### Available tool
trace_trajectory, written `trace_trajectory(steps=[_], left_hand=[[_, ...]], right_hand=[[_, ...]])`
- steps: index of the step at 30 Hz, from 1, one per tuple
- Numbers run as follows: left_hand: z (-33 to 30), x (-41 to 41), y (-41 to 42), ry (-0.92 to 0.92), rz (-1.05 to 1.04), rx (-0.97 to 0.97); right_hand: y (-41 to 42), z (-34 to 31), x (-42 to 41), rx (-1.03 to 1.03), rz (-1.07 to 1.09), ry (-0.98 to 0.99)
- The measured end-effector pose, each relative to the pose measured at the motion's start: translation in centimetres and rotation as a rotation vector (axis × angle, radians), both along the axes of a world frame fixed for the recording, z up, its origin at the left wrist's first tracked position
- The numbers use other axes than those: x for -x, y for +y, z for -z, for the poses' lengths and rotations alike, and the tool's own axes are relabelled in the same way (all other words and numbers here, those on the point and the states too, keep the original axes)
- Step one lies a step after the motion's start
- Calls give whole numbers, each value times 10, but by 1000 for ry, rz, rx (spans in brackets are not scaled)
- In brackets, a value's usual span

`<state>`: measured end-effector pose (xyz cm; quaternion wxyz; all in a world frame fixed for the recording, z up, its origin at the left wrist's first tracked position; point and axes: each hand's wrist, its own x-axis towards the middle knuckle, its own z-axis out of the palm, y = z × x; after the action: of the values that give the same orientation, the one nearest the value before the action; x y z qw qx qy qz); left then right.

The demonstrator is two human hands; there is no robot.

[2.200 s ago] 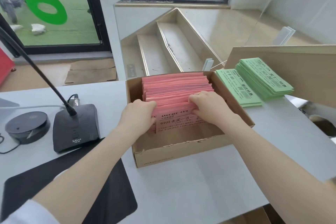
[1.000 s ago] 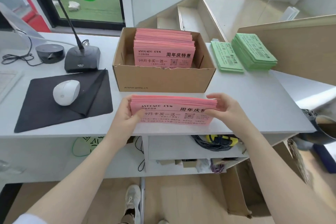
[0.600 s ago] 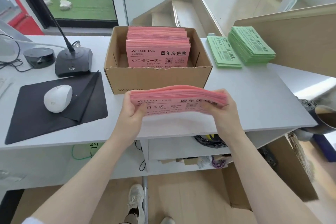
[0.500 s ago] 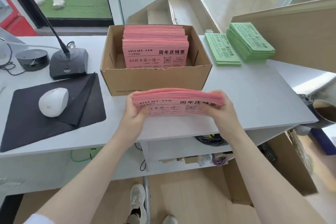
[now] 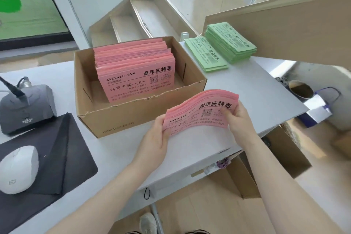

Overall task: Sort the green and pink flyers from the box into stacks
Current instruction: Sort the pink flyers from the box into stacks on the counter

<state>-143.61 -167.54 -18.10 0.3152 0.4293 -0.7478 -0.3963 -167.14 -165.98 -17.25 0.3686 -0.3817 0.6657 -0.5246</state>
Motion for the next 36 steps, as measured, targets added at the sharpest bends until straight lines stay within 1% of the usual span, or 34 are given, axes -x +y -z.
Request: trace_trajectory(steps=[5, 7, 10, 12, 15, 17, 20, 23, 25, 27, 31, 34, 36], left_hand=[[-3, 40, -18, -25, 59, 59], [-11, 61, -24, -25, 62, 105], [-17, 102, -35, -104, 57, 120], [-18, 130, -42, -149, 50, 86], [-18, 176, -57, -156, -14, 23], [-18, 209, -72, -115, -62, -44], [-11, 262, -102, -17, -123, -189], [-6, 304, -134, 37, -233, -322], [-3, 322, -148, 44, -293, -378], [1, 334, -159, 67, -330, -426], [4, 351, -176, 125, -418, -514], [-7, 363, -174, 264, -499, -588], [-15, 366, -163, 395, -496, -632]], right_hand=[[9, -2, 35, 2, 189, 12], [11, -5, 56, 8, 241, 55], [6, -9, 89, 4, 230, 231], [-1, -10, 114, -45, 221, 347], [-14, -8, 156, -119, 203, 355], [-23, -7, 182, -182, 184, 355], [-41, -8, 224, -275, 166, 449], [-57, -4, 254, -361, 123, 547], [-63, 2, 269, -415, 92, 575], [-66, 7, 280, -422, 64, 606], [-72, 8, 294, -488, -5, 760], [-80, 7, 298, -613, -77, 858], [-85, 5, 298, -603, -99, 908]])
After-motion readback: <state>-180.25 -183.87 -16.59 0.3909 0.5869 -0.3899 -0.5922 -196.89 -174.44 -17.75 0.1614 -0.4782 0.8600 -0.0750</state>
